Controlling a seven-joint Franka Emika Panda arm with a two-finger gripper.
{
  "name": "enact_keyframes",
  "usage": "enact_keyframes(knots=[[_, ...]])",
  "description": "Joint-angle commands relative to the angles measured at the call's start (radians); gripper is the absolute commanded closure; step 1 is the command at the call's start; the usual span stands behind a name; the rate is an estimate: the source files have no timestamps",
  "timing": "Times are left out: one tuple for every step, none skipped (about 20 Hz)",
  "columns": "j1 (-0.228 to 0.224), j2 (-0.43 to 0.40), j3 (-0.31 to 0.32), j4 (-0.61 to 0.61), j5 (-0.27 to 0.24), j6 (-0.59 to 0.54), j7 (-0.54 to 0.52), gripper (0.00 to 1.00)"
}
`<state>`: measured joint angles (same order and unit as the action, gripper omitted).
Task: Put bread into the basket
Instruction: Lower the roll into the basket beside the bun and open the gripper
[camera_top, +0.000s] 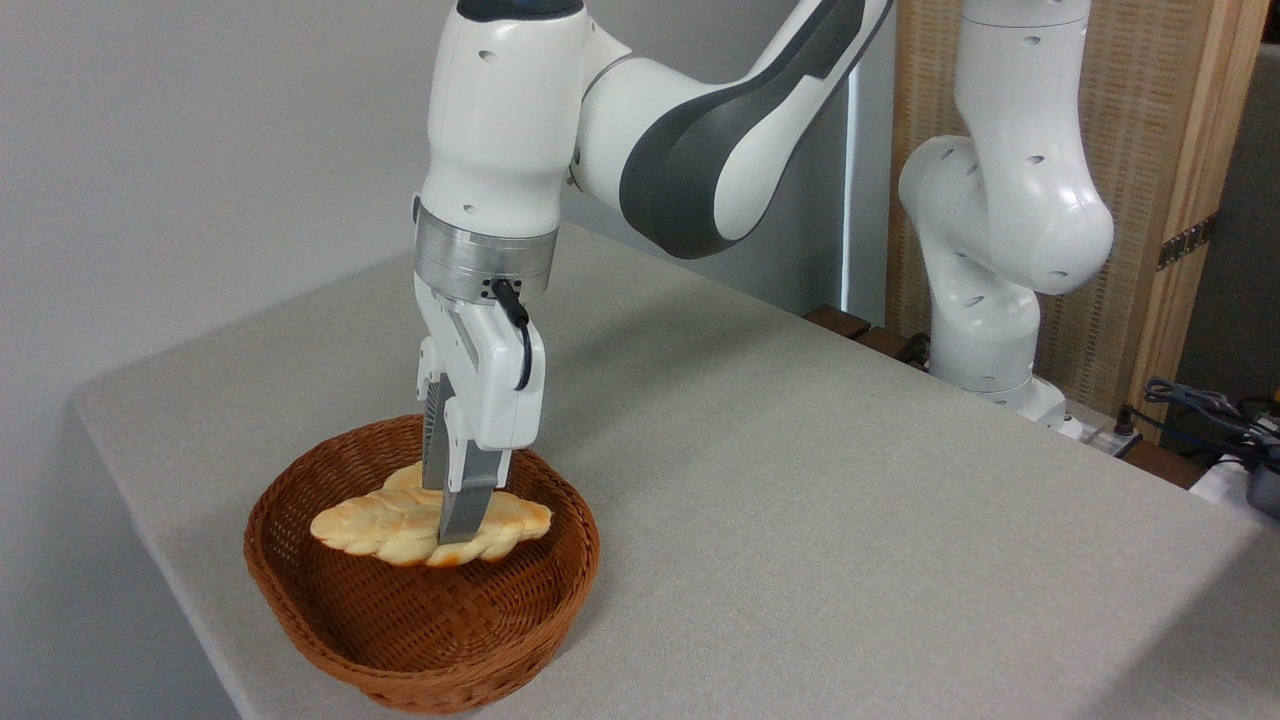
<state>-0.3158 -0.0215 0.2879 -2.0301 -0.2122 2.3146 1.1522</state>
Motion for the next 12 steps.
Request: enact_keyframes(knots=[[-0.005, 0.012, 0.008, 0.016, -0.023, 0.014, -0.012, 0.00], [-0.006, 0.017, 0.005, 0.016, -0.021, 0.012, -0.011, 0.00], [-0.006, 0.018, 0.005, 0.016, -0.021, 0.012, -0.009, 0.00], [-0.006, 0.023, 0.008, 0.016, -0.019, 0.014, -0.003, 0.00], [-0.005, 0.023, 0.005, 0.016, -0.018, 0.012, -0.002, 0.00], [-0.006, 0.023, 0.005, 0.016, -0.018, 0.012, -0.002, 0.00], [-0.006, 0.023, 0.005, 0.014, -0.018, 0.012, -0.003, 0.00], [-0.006, 0.023, 0.005, 0.016, -0.021, 0.012, -0.011, 0.00], [-0.006, 0.023, 0.005, 0.016, -0.021, 0.012, -0.012, 0.00], [-0.006, 0.020, 0.005, 0.016, -0.021, 0.012, -0.014, 0.00], [-0.006, 0.017, 0.005, 0.016, -0.023, 0.012, -0.015, 0.00], [-0.006, 0.012, 0.005, 0.016, -0.023, 0.011, -0.025, 0.00]])
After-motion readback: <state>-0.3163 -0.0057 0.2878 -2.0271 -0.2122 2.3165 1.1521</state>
